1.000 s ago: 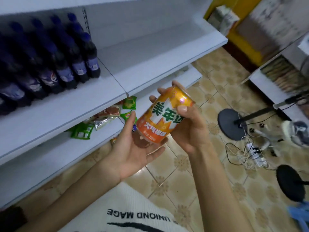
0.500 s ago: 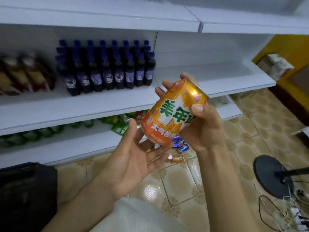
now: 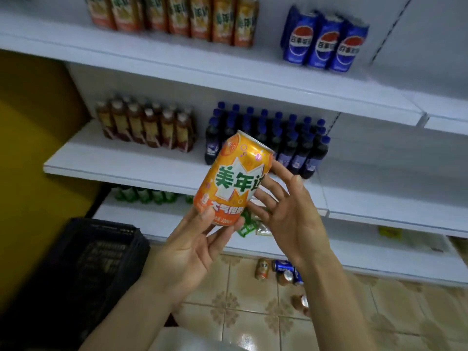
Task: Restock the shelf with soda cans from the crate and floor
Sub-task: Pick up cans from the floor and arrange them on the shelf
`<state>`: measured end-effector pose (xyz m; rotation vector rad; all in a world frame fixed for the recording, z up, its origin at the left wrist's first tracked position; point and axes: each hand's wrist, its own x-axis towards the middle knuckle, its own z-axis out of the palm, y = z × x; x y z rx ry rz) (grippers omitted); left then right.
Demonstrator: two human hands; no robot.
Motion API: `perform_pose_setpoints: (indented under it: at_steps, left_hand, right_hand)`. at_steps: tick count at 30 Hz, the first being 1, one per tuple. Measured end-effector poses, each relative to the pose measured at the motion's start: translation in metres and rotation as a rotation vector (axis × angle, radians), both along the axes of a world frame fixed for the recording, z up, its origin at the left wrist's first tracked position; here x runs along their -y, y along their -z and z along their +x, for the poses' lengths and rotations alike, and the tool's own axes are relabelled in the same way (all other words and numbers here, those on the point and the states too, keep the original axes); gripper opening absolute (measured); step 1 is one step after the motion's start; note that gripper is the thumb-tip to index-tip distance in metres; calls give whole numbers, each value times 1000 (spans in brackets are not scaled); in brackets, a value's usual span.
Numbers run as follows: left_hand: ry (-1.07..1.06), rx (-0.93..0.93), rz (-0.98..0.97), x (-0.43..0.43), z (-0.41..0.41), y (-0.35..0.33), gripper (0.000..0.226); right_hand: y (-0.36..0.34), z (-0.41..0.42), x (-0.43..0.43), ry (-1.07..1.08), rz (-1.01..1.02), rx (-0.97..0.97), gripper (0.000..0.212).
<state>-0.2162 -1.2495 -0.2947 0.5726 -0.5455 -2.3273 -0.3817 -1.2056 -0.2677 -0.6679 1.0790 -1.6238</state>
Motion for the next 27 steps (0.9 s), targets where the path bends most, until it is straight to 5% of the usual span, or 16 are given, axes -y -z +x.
perform_pose_setpoints:
  at_steps: [5, 17, 20, 24, 27]
  left_hand:
    - [-176, 20, -90, 36, 24, -11, 104]
    - [-188, 86, -429, 220, 68, -54, 91]
    - [-203, 489, -823, 293, 69, -65, 71]
    - [-205, 1230, -1636, 371, 74, -80, 62]
    - [7, 1486, -2004, 407, 75, -101, 53]
  right_hand:
    - [-12, 33, 45, -99, -26, -125, 86]
    - [-89, 95, 226, 55, -105, -621, 63]
    - [-120, 89, 289, 93, -66, -782, 61]
    - [-144, 77, 376, 177, 6, -883, 58]
    - [-144, 71, 442, 230, 106, -922, 63]
